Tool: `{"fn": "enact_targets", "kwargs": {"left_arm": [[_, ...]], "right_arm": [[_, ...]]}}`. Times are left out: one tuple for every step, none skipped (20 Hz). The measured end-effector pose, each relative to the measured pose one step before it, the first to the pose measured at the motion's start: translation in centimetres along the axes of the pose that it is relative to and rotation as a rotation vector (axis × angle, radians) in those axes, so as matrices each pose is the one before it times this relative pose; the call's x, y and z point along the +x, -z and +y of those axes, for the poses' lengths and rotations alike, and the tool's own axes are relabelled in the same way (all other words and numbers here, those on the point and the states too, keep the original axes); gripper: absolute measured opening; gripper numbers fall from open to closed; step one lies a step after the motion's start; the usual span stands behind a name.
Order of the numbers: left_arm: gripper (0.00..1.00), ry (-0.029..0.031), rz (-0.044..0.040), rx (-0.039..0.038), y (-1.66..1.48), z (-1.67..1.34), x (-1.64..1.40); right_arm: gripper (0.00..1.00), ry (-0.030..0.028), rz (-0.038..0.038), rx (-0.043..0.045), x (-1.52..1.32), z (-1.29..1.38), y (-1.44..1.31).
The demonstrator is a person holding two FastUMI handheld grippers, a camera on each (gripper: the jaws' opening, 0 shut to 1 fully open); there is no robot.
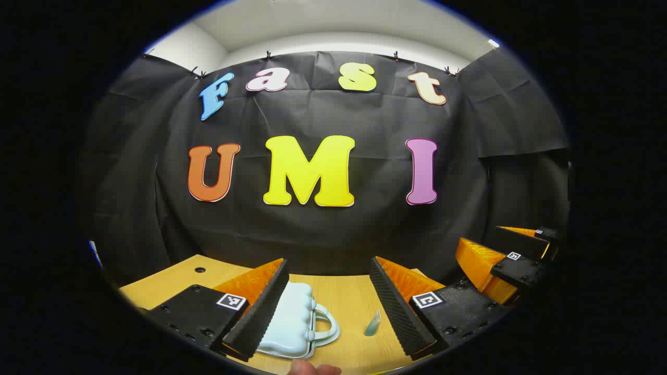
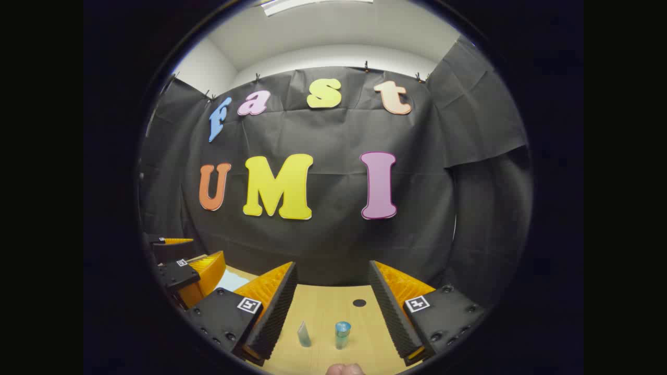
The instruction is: First open the suitcase, pack the skin care products into it, and then close the suitcase.
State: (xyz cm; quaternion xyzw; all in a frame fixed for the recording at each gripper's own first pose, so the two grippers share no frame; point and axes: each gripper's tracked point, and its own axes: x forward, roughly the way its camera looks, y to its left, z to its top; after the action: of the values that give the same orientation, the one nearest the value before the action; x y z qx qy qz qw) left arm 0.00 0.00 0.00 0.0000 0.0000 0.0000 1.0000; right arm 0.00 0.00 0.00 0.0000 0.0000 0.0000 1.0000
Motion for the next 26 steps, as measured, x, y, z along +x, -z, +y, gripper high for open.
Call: {"fn": "enact_targets", "kwargs": {"left_arm": [[0.99, -0.00012, 0.0026, 0.00013, 0.093, 0.057, -0.018], [0.99, -0.00376, 0.00111, 0.0023, -0.006, 0.017, -0.025], [0.99, -0.0035, 0.00113, 0.00105, -0.052, -0.024, -0.065], [0.99, -0.00128, 0.00093, 0.00025, 0.005, 0.071, -0.007], [0.99, -0.00053, 0.00117, 0.00116, 0.017, -0.029, 0.103], [0.99, -0.00052, 0.0, 0.00052, -0.078, 0.039, -0.027], [0.99, 0.00019, -0.00054, 0.00008, 0.07, -0.043, -0.062], [0.99, 0.00281, 0.00134, 0.00021, 0.025, -0.111, 0.093], [0.99, 0.00105, 0.0035, -0.00072, 0.061, -0.044, 0.111], [0.99, 0.00487, 0.00512, -0.00405, 0.174, -0.101, 0.021], [0.99, 0.00033, 0.0065, -0.00291, 0.179, -0.088, -0.088], [0.99, 0.00204, 0.00602, -0.00075, 0.169, -0.112, -0.046], [0.99, 0.00261, 0.00026, -0.00048, 0.064, -0.089, 0.062], [0.99, -0.00025, -0.00044, 0.00162, 0.0, -0.044, 0.07], [0.99, -0.0027, 0.00093, 0.00373, 0.095, -0.001, 0.015], [0.99, 0.0147, 0.00775, 0.00324, 0.393, -0.423, 0.169], [0.99, 0.01966, 0.01182, 0.01482, 0.431, -0.588, 0.057], [0.99, 0.00782, 0.00992, 0.03633, 0.323, -0.108, -0.028], [0.99, 0.00081, 0.01313, 0.04936, 0.42, 0.092, 0.096], [1.0, 0.00821, 0.02348, 0.04572, 0.935, 0.035, 0.186], [0.99, 0.01918, 0.01349, 0.02468, 0.692, -0.159, 0.097], [1.0, 0.02174, 0.01363, 0.02478, 0.668, -0.375, 0.226], [0.99, 0.00606, 0.01356, 0.03384, 0.487, 0.04, 0.177], [0.99, -0.00441, 0.01643, 0.04801, 0.551, 0.097, 0.284], [0.99, -0.00678, 0.0211, 0.04773, 0.753, 0.241, 0.455], [0.99, 0.01187, 0.02486, 0.04007, 1.147, -0.168, 0.665]], "right_arm": [[0.81, 0.00013, 0.00025, 0.00102, 0.142, -0.138, 0.023], [0.81, 0.00045, -0.00033, 0.00208, 0.081, -0.159, -0.113], [0.81, 0.00273, -0.00045, 0.00029, 0.07, -0.146, -0.048], [0.81, 0.0022, -0.00263, -0.00069, 0.028, -0.214, 0.057], [0.81, 0.00419, 0.00046, -0.00098, -0.033, -0.151, 0.014], [0.81, 0.00314, 0.00179, 0.00197, 0.053, -0.203, 0.058], [0.81, 0.00204, 0.00306, 0.00349, -0.019, -0.06, 0.172], [0.81, 0.00088, 0.00247, 0.00238, 0.064, -0.029, 0.031], [0.81, -0.00041, 0.00226, -0.00116, 0.01, 0.024, 0.109], [0.81, 0.00003, -0.00039, -0.00269, -0.01, -0.048, -0.066], [0.81, -0.00242, -0.00259, -0.00044, -0.075, -0.024, -0.009], [0.81, -0.00122, -0.00169, -0.0014, -0.005, -0.084, -0.095], [0.81, 0.00169, -0.00195, -0.00221, 0.051, -0.148, 0.021], [0.81, 0.00214, -0.00122, 0.00014, 0.076, -0.166, -0.068], [0.81, 0.00368, -0.00028, 0.00189, -0.027, -0.287, 0.075], [0.81, 0.00147, 0.00362, 0.00208, 0.02, -0.28, 0.152], [0.81, -0.00693, 0.00107, 0.00066, 0.016, -0.097, 0.105], [0.81, 0.00183, 0.0021, -0.00562, 0.016, -0.365, 0.144], [0.81, 0.0034, 0.00636, -0.0074, 0.011, -0.491, 0.255], [0.81, 0.00264, 0.00633, -0.00184, 0.006, -0.465, 0.362], [0.81, 0.00545, 0.00928, 0.00357, -0.055, -0.549, 0.312], [0.81, 0.00247, 0.00833, 0.00447, -0.054, -0.463, 0.427], [0.81, 0.00294, 0.00766, 0.00417, -0.001, -0.386, 0.372], [0.81, 0.00642, 0.00832, 0.00308, -0.104, -0.512, 0.489], [0.81, 0.0101, 0.0092, -0.00127, -0.001, -0.576, 0.415], [0.81, 0.00588, 0.00898, 0.00022, -0.101, -0.378, 0.535]]}}
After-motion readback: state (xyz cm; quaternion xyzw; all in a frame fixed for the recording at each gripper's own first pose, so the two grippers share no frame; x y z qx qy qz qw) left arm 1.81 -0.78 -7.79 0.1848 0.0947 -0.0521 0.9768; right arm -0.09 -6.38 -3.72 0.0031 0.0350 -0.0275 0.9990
